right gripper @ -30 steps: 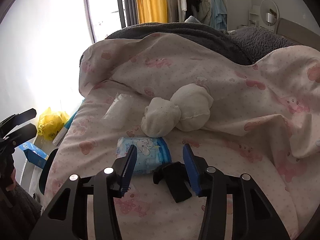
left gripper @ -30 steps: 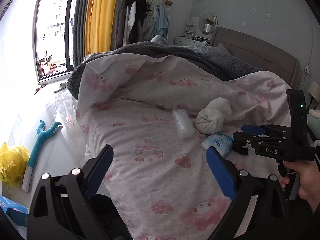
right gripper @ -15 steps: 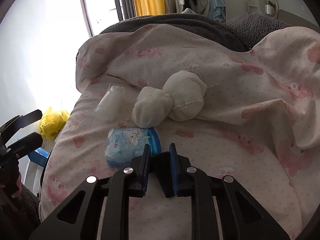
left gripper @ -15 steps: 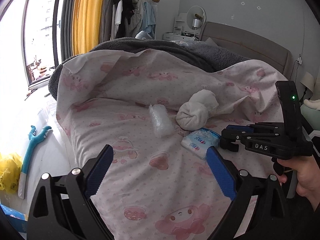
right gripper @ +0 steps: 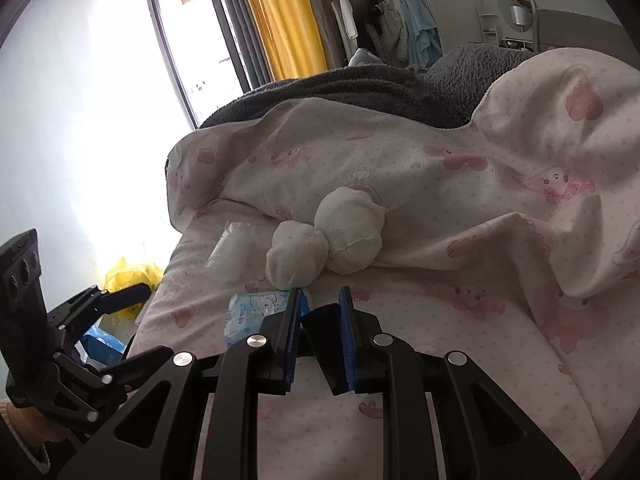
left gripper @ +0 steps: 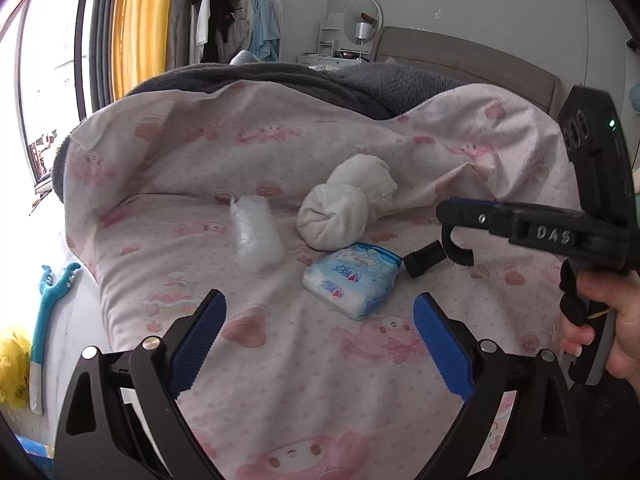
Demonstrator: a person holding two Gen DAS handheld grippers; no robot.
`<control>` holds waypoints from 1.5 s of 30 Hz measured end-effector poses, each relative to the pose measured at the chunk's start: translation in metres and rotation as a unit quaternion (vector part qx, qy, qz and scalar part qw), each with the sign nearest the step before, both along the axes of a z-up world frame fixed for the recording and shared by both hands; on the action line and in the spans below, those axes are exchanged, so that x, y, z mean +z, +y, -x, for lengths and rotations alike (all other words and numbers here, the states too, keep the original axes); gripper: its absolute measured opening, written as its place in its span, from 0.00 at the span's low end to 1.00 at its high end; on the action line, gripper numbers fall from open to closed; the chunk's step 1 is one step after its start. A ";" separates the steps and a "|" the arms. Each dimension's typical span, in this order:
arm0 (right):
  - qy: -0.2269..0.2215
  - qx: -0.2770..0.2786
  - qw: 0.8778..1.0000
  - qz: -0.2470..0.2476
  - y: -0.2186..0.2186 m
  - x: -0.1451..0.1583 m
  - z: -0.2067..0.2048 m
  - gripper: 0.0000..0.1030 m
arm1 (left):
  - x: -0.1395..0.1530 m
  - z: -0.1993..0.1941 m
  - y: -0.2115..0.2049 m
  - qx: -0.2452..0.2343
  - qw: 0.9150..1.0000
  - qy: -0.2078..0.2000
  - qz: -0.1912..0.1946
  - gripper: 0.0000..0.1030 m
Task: Collect trash
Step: 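Move the left tool over the blue wipes pack while the right tool closes beside it, then close the left tool on the blue wipes pack, then carry the wipes pack in the left tool over the black bin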
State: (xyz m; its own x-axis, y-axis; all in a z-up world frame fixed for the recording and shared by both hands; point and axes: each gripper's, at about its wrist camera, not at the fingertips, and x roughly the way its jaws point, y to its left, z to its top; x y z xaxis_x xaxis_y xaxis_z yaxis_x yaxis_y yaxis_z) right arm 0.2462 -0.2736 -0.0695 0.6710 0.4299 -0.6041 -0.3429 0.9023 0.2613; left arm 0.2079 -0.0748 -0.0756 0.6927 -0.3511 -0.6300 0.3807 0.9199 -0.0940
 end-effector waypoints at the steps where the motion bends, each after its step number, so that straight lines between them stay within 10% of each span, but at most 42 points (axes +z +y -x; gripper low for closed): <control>1: -0.003 0.000 1.000 -0.005 -0.003 0.002 0.001 0.18 | -0.002 -0.002 -0.002 -0.001 1.000 0.002 -0.001 0.94; 34: -0.029 0.006 0.999 -0.035 -0.057 0.009 0.026 0.19 | -0.037 -0.069 -0.053 -0.003 0.996 0.082 -0.030 0.94; 45: -0.025 0.011 0.999 -0.020 -0.041 0.010 0.021 0.18 | -0.034 -0.071 -0.050 -0.038 0.995 0.096 0.006 0.72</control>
